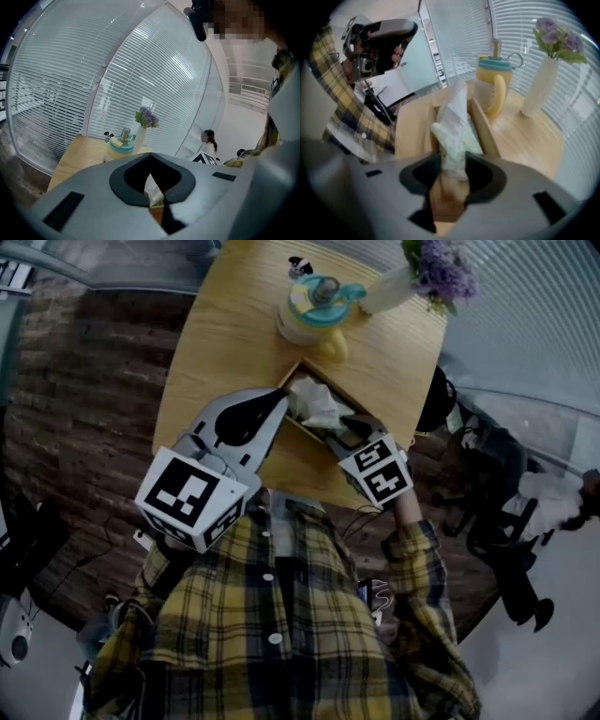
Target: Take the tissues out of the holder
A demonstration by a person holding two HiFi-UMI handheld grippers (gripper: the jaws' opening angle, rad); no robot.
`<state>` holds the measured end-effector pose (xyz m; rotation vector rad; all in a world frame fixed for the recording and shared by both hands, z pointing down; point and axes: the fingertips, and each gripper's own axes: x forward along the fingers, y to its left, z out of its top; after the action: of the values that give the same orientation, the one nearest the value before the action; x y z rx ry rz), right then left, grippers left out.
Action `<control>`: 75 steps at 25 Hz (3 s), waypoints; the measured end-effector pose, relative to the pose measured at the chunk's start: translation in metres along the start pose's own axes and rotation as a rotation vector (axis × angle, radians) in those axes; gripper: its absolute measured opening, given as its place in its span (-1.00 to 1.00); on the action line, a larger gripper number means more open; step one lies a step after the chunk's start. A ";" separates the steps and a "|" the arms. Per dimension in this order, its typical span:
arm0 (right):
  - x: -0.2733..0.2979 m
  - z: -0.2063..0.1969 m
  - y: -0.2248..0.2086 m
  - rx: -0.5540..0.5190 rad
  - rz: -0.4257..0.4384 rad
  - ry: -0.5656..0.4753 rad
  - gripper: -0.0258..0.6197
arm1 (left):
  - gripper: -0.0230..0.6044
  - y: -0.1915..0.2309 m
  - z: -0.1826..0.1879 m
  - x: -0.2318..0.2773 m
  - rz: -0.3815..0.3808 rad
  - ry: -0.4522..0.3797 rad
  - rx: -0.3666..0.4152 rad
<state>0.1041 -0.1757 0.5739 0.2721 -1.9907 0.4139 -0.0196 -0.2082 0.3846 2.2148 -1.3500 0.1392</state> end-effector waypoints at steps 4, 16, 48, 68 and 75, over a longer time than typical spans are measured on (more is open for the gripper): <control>0.006 0.000 -0.001 -0.028 0.018 0.043 -0.42 | -0.90 -0.001 -0.001 0.000 -0.003 0.005 0.002; 0.011 -0.003 -0.002 -0.046 0.046 0.093 -0.58 | -0.90 0.003 0.003 -0.005 0.021 -0.014 0.005; -0.053 0.015 -0.002 -0.096 -0.137 -0.045 -0.87 | -0.90 -0.029 0.025 0.000 -0.066 -0.051 0.080; -0.169 0.069 -0.006 0.070 -0.287 -0.471 -0.87 | -0.90 -0.048 0.036 0.010 -0.116 -0.044 0.136; -0.198 0.079 -0.016 0.218 -0.344 -0.633 -0.87 | -0.90 -0.051 0.033 0.013 -0.125 -0.040 0.141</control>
<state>0.1316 -0.2203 0.3666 0.9664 -2.4448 0.3464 0.0241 -0.2167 0.3407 2.4245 -1.2521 0.1493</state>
